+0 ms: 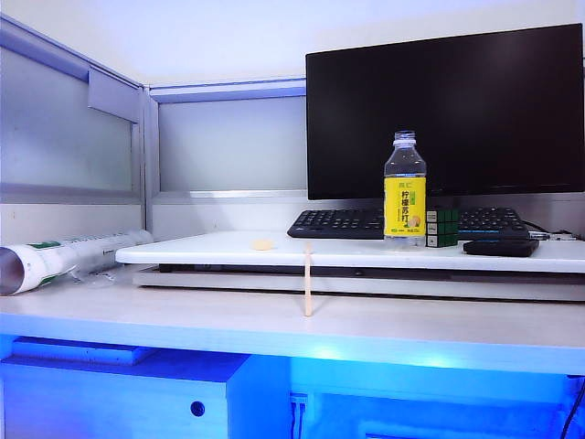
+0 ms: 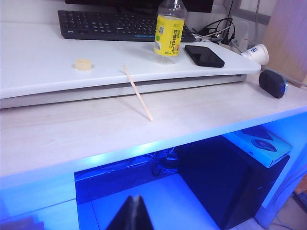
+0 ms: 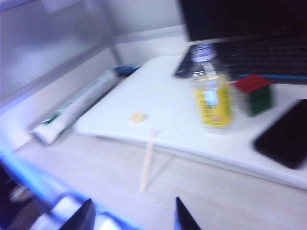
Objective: Grab a stick from the table and stick it in a plastic bottle.
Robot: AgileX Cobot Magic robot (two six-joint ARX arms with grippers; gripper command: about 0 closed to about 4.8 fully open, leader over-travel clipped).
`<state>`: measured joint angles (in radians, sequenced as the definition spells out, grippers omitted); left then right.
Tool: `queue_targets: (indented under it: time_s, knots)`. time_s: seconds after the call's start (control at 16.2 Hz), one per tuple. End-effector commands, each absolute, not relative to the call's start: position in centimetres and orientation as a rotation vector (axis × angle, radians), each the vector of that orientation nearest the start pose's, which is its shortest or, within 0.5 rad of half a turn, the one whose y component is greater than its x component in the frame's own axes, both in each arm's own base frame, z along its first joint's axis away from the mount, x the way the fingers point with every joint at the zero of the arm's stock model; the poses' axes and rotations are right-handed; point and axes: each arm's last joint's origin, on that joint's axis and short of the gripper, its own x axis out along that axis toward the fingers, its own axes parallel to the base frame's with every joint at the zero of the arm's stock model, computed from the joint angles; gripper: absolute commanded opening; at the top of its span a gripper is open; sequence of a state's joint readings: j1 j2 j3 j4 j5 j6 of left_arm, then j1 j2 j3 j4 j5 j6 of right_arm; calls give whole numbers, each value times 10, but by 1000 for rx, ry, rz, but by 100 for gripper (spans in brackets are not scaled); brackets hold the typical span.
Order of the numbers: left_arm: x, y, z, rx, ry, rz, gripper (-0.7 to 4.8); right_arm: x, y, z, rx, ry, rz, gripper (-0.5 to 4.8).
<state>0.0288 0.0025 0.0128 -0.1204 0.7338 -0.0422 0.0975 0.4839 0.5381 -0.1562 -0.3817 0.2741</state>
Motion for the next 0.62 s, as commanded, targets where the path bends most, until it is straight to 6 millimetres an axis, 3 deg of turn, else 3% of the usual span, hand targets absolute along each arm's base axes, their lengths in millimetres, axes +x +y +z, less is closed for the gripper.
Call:
queue_targets:
  time_s: [0.06, 0.37, 0.62]
  knots:
    - [90, -17, 161, -68, 83, -714, -5, 139, 30, 298, 329, 184, 535, 330]
    - [90, -17, 164, -52, 44, -715, -5, 175, 52, 290, 355, 330, 601, 443]
    - [90, -17, 164, -52, 44, -715, -5, 206, 75, 274, 352, 452, 645, 479]
